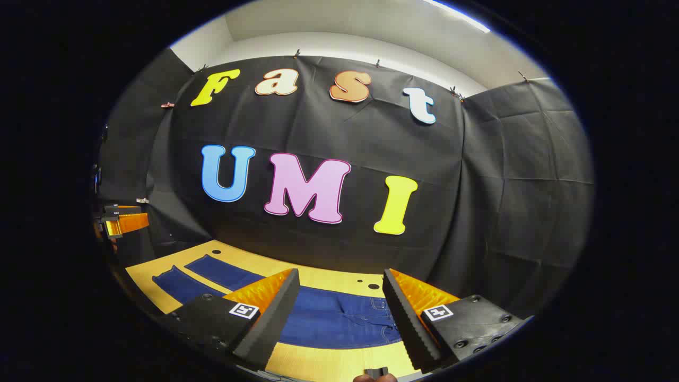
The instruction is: Grasp the waist and the cuffs of the jeans and fold them to make the two legs overlap; first hold the waist and fold one-third of the jeans toward the cuffs, then hold the cuffs and fold the remaining one-third in the same direction to finish folding.
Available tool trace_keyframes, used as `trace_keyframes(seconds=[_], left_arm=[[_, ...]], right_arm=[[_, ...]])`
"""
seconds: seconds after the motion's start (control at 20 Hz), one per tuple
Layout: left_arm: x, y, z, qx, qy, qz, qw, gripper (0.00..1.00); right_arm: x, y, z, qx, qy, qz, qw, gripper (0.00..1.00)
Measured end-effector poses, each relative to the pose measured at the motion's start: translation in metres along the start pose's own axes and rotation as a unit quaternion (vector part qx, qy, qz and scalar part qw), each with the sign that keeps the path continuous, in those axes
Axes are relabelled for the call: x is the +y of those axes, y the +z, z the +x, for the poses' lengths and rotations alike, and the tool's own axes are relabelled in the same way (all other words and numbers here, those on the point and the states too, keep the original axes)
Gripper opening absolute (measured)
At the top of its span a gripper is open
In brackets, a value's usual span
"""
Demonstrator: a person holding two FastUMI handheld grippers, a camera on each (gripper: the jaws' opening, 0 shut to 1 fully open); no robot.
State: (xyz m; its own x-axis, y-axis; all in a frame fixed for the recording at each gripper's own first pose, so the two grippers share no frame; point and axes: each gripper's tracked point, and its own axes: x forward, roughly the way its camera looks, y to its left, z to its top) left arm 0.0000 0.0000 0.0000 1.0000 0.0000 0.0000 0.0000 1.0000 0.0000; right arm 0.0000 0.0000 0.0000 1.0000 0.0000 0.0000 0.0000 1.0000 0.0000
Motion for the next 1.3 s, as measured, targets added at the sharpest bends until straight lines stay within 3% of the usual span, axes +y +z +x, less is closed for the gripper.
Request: trace_keyframes(seconds=[0.1, 0.3, 0.6, 0.85, 0.95, 1.0, 1.15, 1.3], left_arm=[[0.0, 0.003, -0.002, -0.004, -0.004, 0.01, 1.0, 0.94], [0.008, 0.008, -0.002, -0.006, 0.0, 0.022, 1.0, 0.95], [0.029, -0.012, -0.004, 0.021, 0.031, 0.029, 0.999, 0.96], [0.017, -0.013, -0.006, 0.022, 0.003, 0.033, 0.999, 0.96], [0.02, -0.034, -0.003, 0.038, -0.023, 0.024, 0.999, 0.95], [0.028, -0.055, 0.001, 0.065, -0.03, 0.022, 0.997, 0.95], [0.065, -0.105, 0.003, 0.144, -0.037, 0.061, 0.987, 0.98], [0.085, -0.128, 0.008, 0.185, -0.084, 0.138, 0.969, 0.98]], right_arm=[[0.003, 0.001, 0.001, 0.0, 0.01, 0.013, 1.0, 0.94], [0.003, 0.006, 0.006, -0.005, 0.018, 0.004, 1.0, 0.96], [0.022, -0.001, 0.01, -0.002, 0.052, 0.008, 0.999, 0.96], [0.016, -0.011, 0.015, 0.004, 0.05, -0.016, 0.999, 0.96], [-0.007, -0.026, 0.027, -0.001, 0.023, -0.068, 0.997, 0.96], [-0.021, -0.044, 0.033, 0.023, 0.011, -0.092, 0.995, 0.93], [-0.038, -0.095, 0.037, 0.074, 0.018, -0.116, 0.99, 0.97], [-0.051, -0.137, 0.046, 0.13, 0.049, -0.147, 0.979, 0.96]])
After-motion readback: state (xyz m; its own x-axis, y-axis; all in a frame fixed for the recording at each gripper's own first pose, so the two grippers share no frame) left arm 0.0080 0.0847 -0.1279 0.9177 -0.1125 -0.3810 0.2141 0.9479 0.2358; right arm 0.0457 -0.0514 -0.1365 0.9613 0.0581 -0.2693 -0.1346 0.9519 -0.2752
